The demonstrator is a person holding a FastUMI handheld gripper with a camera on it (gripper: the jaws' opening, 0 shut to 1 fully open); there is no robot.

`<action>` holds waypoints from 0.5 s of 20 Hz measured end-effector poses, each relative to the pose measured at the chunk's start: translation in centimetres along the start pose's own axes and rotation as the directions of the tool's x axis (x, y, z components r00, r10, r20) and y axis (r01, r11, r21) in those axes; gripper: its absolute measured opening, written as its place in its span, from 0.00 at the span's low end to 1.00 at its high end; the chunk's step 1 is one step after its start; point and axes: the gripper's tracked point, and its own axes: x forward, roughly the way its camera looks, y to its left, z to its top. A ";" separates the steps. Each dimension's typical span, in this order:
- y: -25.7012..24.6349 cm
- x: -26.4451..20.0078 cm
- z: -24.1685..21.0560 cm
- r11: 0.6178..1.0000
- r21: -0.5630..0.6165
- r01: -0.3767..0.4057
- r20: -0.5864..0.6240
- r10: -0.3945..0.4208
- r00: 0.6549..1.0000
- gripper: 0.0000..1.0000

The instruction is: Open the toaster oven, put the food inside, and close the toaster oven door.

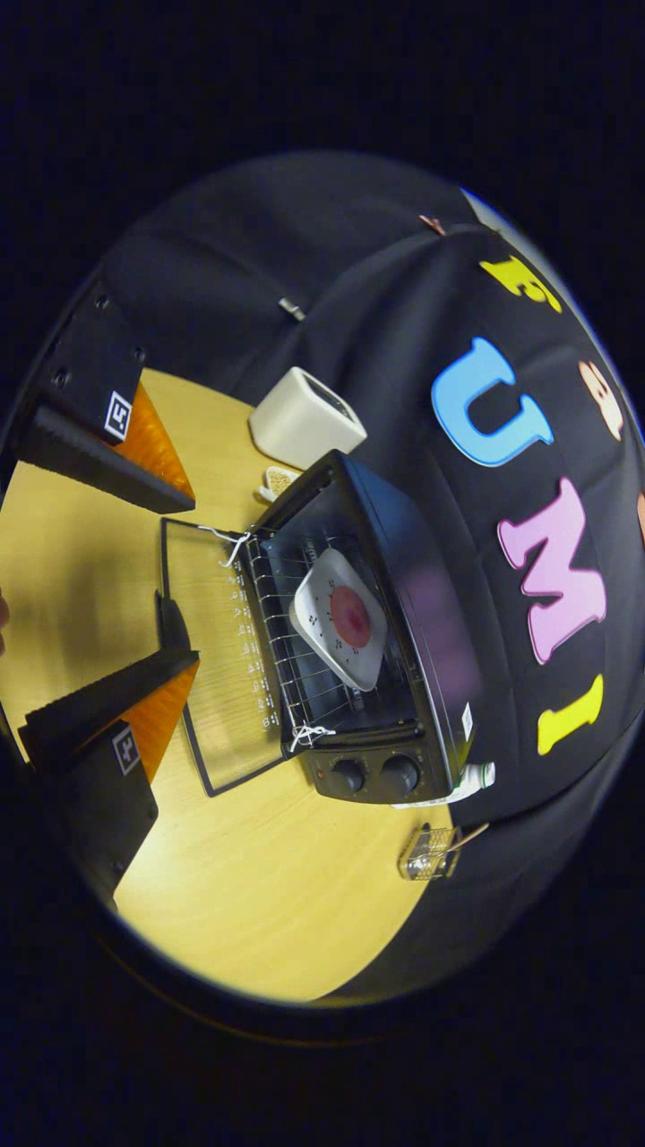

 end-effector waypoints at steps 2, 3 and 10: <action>-0.1 -0.2 -1.5 0.997 -0.081 0.015 -0.016 -0.017 1.000 0.99; -0.4 -0.4 -2.0 0.993 -0.114 0.032 -0.020 -0.034 0.999 0.99; -5.4 1.1 -4.9 0.952 -0.232 0.199 -0.083 -0.223 0.971 0.99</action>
